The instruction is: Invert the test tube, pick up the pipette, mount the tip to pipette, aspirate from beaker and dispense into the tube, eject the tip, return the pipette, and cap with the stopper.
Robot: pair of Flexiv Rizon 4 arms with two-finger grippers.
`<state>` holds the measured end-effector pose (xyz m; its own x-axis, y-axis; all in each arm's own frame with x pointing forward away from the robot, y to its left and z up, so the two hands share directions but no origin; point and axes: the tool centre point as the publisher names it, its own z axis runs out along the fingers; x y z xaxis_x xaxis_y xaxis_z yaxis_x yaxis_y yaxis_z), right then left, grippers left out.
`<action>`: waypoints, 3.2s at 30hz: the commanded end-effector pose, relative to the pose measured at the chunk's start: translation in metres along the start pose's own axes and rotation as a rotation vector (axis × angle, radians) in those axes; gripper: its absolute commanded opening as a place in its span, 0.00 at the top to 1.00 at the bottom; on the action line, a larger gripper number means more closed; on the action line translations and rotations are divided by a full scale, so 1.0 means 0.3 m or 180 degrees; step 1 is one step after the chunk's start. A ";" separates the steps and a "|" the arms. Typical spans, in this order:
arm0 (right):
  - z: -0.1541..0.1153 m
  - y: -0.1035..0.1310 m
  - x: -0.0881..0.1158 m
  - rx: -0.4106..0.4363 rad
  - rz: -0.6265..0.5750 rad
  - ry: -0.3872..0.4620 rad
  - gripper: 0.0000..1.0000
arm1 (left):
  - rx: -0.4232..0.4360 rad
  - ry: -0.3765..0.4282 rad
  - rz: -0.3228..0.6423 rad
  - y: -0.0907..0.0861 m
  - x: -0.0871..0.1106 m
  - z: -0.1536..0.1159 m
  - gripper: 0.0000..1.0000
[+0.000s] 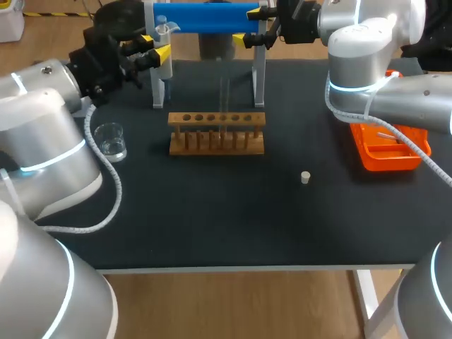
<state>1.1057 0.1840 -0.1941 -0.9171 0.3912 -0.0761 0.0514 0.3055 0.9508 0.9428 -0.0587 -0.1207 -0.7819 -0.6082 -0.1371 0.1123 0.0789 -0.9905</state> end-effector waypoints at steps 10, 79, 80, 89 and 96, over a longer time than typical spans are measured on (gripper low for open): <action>-0.001 -0.001 -0.001 -0.0004 -0.0001 0.0000 0.00 | -0.0091 -0.0694 -0.0118 0.017 -0.145 0.104 1.00; -0.001 -0.001 -0.001 -0.0004 -0.0001 0.0000 0.00 | -0.0639 -0.2215 -0.0461 0.175 -0.443 0.354 1.00; -0.001 -0.001 -0.001 -0.0004 -0.0001 0.0000 0.00 | -0.0641 -0.2227 -0.0471 0.176 -0.446 0.356 1.00; -0.001 -0.001 -0.001 -0.0004 -0.0001 0.0000 0.00 | -0.0771 -0.2371 -0.0559 0.199 -0.461 0.365 1.00; -0.001 -0.001 -0.001 -0.0004 -0.0001 0.0000 0.00 | -0.0838 -0.2454 -0.0605 0.214 -0.478 0.368 1.00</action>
<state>1.1057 0.1840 -0.1941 -0.9171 0.3913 -0.0762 0.0513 0.3054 0.9508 1.1259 -0.0493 -0.1646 -0.1479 -0.9889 -0.0144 -0.1960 0.0436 -0.9796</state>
